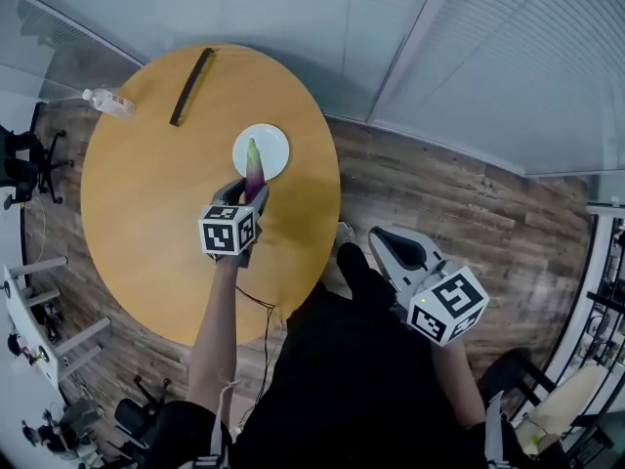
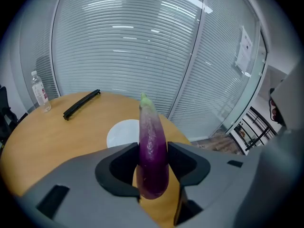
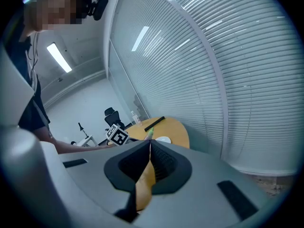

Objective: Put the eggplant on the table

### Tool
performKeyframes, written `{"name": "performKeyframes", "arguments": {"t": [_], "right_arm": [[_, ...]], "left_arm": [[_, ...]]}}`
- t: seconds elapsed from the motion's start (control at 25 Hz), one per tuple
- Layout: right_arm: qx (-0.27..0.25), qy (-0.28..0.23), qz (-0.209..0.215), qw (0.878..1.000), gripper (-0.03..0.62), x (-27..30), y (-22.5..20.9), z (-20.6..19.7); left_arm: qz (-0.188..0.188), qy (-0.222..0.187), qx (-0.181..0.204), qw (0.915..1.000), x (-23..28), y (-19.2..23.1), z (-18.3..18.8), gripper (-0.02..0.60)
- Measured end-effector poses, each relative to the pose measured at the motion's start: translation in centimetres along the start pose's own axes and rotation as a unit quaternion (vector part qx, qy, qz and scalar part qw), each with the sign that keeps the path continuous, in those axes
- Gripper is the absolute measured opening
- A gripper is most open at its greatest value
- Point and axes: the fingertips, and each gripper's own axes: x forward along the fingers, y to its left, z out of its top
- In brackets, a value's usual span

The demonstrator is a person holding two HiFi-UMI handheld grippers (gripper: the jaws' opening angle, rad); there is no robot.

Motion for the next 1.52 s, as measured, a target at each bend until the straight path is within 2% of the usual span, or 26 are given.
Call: {"name": "performKeyframes", "arguments": {"t": [0.2,0.6,0.92,1.2,1.32,1.52], "right_arm": [[0.003,-0.002,-0.015,1.0,0.017,0.0,-0.8,0.4],[0.026,0.005,-0.046,0.999,0.017,-0.2,-2.9,-0.3],[0.038,0.004,-0.059,0.998,0.017,-0.3,-3.7,-0.6],[0.042,0.004,-0.065,0.997,0.017,-0.5,-4.1,-0.6],[0.044,0.004,-0.067,0.997,0.017,-0.5,-4.1,-0.7],[0.044,0.003,-0.069,0.997,0.017,-0.5,-4.0,-0.7]], "left_arm": [[0.015,0.021,-0.008,0.9996,1.7,2.2,-0.1,0.206],[0.038,0.068,0.018,0.9968,5.8,4.7,0.5,0.206],[0.053,0.104,0.055,0.9917,7.8,5.9,0.8,0.206],[0.062,0.124,0.114,0.9837,8.9,5.9,1.3,0.207],[0.062,0.115,0.141,0.9813,9.9,6.0,1.6,0.207],[0.069,0.127,0.147,0.9786,10.3,6.1,1.1,0.207]]}}
